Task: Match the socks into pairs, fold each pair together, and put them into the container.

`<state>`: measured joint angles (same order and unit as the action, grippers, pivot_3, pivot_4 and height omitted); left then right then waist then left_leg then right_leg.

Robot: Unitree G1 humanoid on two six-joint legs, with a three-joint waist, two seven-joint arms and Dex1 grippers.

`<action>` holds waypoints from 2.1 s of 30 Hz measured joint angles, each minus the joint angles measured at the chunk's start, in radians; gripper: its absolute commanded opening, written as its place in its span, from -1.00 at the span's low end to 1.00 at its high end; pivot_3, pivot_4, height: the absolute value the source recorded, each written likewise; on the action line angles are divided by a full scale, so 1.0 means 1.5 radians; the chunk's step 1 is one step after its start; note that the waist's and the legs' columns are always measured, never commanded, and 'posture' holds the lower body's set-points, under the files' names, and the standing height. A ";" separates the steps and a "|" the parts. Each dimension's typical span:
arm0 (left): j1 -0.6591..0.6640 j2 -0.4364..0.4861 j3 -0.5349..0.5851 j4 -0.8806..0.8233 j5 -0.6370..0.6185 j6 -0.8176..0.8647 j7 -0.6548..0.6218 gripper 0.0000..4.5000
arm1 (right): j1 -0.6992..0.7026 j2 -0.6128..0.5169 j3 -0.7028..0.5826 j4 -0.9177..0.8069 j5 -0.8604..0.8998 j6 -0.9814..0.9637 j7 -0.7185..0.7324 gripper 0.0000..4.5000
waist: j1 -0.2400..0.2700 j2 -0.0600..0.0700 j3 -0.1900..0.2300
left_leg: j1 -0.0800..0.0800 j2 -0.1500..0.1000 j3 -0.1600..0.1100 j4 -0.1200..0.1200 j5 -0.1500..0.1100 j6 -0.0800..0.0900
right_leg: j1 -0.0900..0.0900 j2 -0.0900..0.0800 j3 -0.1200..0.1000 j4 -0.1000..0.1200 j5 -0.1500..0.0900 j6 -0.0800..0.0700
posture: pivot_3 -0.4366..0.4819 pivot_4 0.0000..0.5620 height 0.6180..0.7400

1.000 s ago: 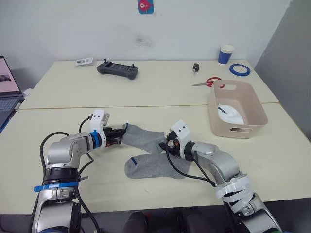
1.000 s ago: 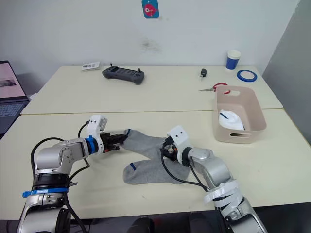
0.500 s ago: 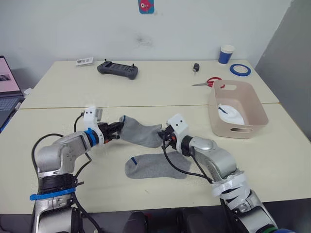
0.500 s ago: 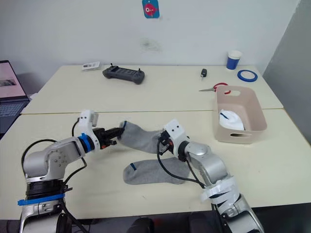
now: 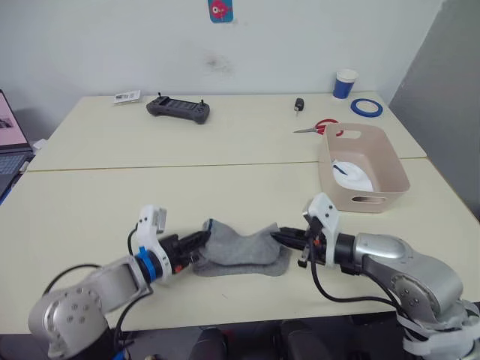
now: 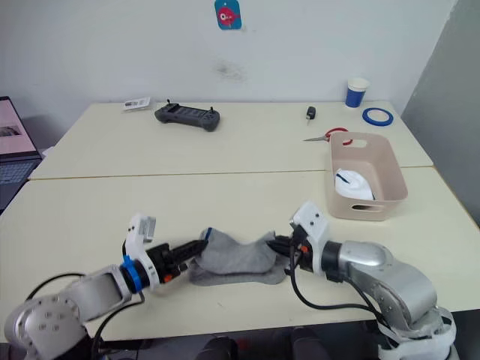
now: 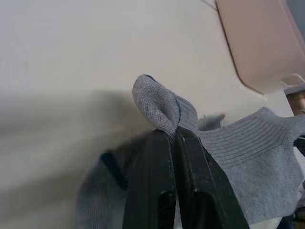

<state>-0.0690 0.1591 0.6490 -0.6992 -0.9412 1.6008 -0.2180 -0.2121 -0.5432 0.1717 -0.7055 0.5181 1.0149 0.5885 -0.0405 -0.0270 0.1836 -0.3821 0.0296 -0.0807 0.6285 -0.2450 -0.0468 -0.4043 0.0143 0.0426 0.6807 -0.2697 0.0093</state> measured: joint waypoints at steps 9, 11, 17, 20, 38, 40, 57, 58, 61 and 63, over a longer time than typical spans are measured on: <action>0.134 -0.048 -0.059 -0.084 0.009 -0.087 0.050 -1.00 | 0.012 -0.046 0.051 0.030 -0.069 -0.107 0.015 -0.99 | 0.007 -0.001 0.000 | -0.001 -0.001 0.001 0.000 0.000 -0.001 | 0.000 -0.001 0.000 -0.001 0.000 0.000 | -0.05 -0.47 1.00; 0.134 -0.059 -0.062 -0.092 0.006 -0.118 0.061 -1.00 | 0.010 -0.046 0.048 0.030 -0.066 -0.113 0.019 -0.99 | 0.007 -0.001 0.000 | -0.001 -0.001 0.001 0.000 0.000 -0.001 | 0.000 -0.001 0.000 -0.001 0.000 0.000 | -0.05 -0.47 1.00; 0.137 -0.056 -0.098 -0.098 0.008 -0.193 0.095 -1.00 | -0.004 -0.056 0.031 0.051 -0.070 -0.122 0.029 -0.99 | 0.007 -0.001 0.000 | -0.001 -0.001 0.001 0.000 -0.001 -0.001 | 0.000 0.000 0.000 -0.001 0.000 0.000 | -0.05 -0.47 1.00; 0.160 -0.028 -0.165 -0.062 0.050 -0.209 0.108 -1.00 | -0.001 -0.063 0.040 0.081 -0.085 -0.126 0.030 -0.99 | 0.007 -0.001 0.000 | -0.001 -0.001 0.001 0.000 -0.001 -0.001 | 0.000 0.000 0.000 -0.001 0.000 0.000 | -0.05 -0.47 1.00; 0.175 0.087 -0.294 -0.026 0.128 -0.329 0.072 -0.40 | 0.024 -0.068 0.068 0.119 -0.125 -0.140 0.045 -0.51 | 0.007 0.000 0.000 | -0.001 -0.001 0.001 0.000 -0.001 -0.001 | -0.001 0.000 0.000 -0.002 0.000 0.000 | -0.05 -0.47 1.00; 0.178 0.096 -0.303 -0.025 0.138 -0.349 0.060 -0.14 | 0.024 -0.063 0.062 0.119 -0.123 -0.132 0.039 -0.21 | 0.007 0.000 0.000 | -0.001 -0.001 0.002 0.000 -0.001 -0.001 | -0.001 -0.001 0.000 -0.002 0.000 0.000 | -0.05 -0.47 1.00; 0.155 0.282 -0.240 0.033 0.144 -0.576 -0.220 0.30 | -0.028 -0.006 0.013 0.026 -0.037 -0.134 0.038 0.73 | 0.006 0.000 0.001 | -0.001 0.000 0.001 -0.001 -0.001 -0.001 | -0.001 0.000 -0.001 -0.002 -0.002 -0.003 | -0.05 -0.47 1.00; 0.136 0.295 -0.262 0.043 0.153 -0.586 -0.240 0.15 | -0.031 0.002 0.040 0.034 -0.055 -0.148 0.033 0.63 | 0.006 0.000 0.001 | -0.001 0.000 0.001 -0.001 -0.001 -0.001 | -0.001 0.000 -0.001 -0.002 -0.002 -0.003 | -0.05 -0.47 1.00; 0.097 0.310 -0.332 0.078 0.191 -0.602 -0.272 -0.24 | -0.032 0.028 0.096 0.073 -0.102 -0.190 0.024 0.18 | 0.006 0.000 0.001 | -0.001 0.000 0.002 -0.001 -0.001 -0.001 | -0.001 0.000 -0.001 -0.002 -0.002 -0.003 | -0.05 -0.47 1.00; 0.091 0.331 -0.386 0.115 0.230 -0.614 -0.294 -0.52 | -0.029 0.038 0.137 0.112 -0.140 -0.222 0.015 -0.12 | 0.005 0.000 0.001 | -0.001 0.000 0.002 -0.001 -0.001 -0.001 | -0.002 0.000 -0.001 -0.002 -0.002 -0.003 | -0.05 -0.47 1.00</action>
<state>0.0681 0.6552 0.0698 -0.5272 -0.5966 0.6799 -0.6591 -0.2552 -0.4863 0.3773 -0.5374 0.3082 0.6822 0.6105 -0.0324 -0.0269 0.1849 -0.3842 0.0291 -0.0780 0.6271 -0.2465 -0.0487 -0.4065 0.0137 0.0416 0.6774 -0.2726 0.0052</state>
